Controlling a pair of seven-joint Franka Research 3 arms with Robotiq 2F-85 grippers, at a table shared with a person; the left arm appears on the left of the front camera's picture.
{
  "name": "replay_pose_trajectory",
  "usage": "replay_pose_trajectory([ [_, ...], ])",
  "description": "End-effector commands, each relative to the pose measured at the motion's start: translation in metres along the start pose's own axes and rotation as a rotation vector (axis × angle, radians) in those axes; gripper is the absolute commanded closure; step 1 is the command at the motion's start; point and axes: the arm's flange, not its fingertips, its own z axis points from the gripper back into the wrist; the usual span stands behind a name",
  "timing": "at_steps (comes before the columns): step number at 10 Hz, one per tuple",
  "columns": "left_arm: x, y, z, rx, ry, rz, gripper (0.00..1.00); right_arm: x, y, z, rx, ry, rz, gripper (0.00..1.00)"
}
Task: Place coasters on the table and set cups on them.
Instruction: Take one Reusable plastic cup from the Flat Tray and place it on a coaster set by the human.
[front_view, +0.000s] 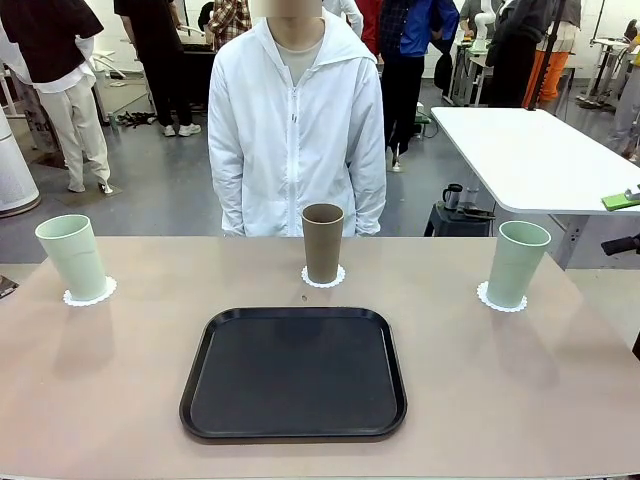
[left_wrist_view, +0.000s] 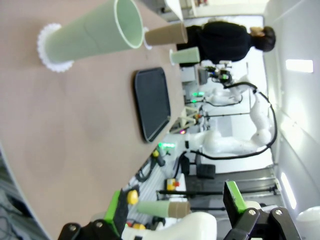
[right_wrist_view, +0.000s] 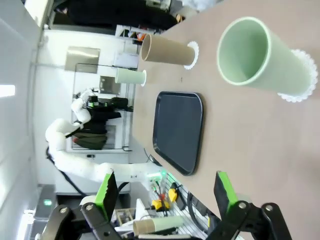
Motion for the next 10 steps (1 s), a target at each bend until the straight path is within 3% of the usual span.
replay_pose_trajectory([
  [1,0.000,-0.003,0.000,0.006,0.002,0.004,0.00,0.009,-0.015,0.009,0.028,-0.007,-0.022,0.00],
  [4,0.000,-0.003,0.000,0.006,0.002,0.004,0.00,0.007,-0.025,0.008,0.078,-0.017,-0.032,0.00],
  [5,0.000,-0.003,0.000,0.006,0.002,0.004,0.00,0.001,-0.029,0.011,0.021,-0.006,-0.059,0.00],
  [10,0.000,-0.003,0.000,0.006,0.002,0.004,0.00,0.001,-0.029,0.011,0.021,-0.006,-0.059,0.00],
])
